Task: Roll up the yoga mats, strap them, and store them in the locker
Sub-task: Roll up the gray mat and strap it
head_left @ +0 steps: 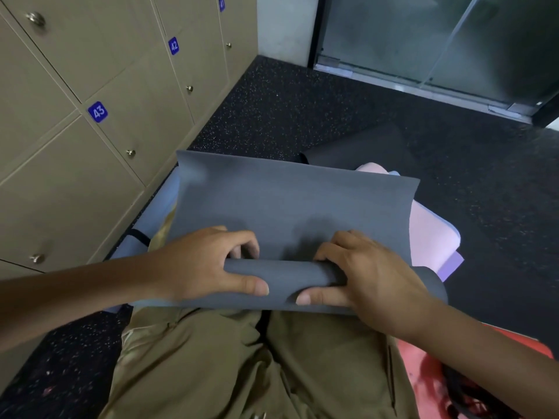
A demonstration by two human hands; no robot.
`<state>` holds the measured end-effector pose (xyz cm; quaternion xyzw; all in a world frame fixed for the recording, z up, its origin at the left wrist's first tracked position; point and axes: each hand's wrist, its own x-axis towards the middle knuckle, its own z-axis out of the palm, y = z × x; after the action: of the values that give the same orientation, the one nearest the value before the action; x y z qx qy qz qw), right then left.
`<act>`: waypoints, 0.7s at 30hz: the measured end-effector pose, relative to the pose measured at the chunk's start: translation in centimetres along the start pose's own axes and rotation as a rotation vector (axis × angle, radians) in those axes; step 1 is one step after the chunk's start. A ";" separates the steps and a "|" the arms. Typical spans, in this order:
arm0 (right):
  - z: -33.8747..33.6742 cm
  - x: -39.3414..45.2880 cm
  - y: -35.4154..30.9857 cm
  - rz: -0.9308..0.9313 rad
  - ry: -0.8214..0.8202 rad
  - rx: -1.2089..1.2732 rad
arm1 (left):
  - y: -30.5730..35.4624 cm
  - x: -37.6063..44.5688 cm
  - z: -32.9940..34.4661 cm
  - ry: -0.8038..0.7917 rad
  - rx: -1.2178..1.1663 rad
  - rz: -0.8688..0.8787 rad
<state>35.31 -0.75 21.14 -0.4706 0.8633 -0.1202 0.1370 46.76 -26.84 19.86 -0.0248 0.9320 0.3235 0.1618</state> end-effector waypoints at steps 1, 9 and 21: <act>-0.3 0.4 0.2 0.017 -0.028 0.025 | -0.1 0.0 0.0 0.046 0.017 0.033; -0.7 3.5 2.6 0.113 -0.177 0.277 | 0.1 -1.1 2.7 0.557 0.372 0.309; 0.7 2.4 1.5 -0.014 0.327 -0.044 | -1.0 1.2 0.3 0.201 0.118 0.172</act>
<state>33.09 -2.06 19.64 -0.4538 0.8732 -0.1772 -0.0168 45.85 -27.35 18.70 0.0327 0.9596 0.2765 0.0403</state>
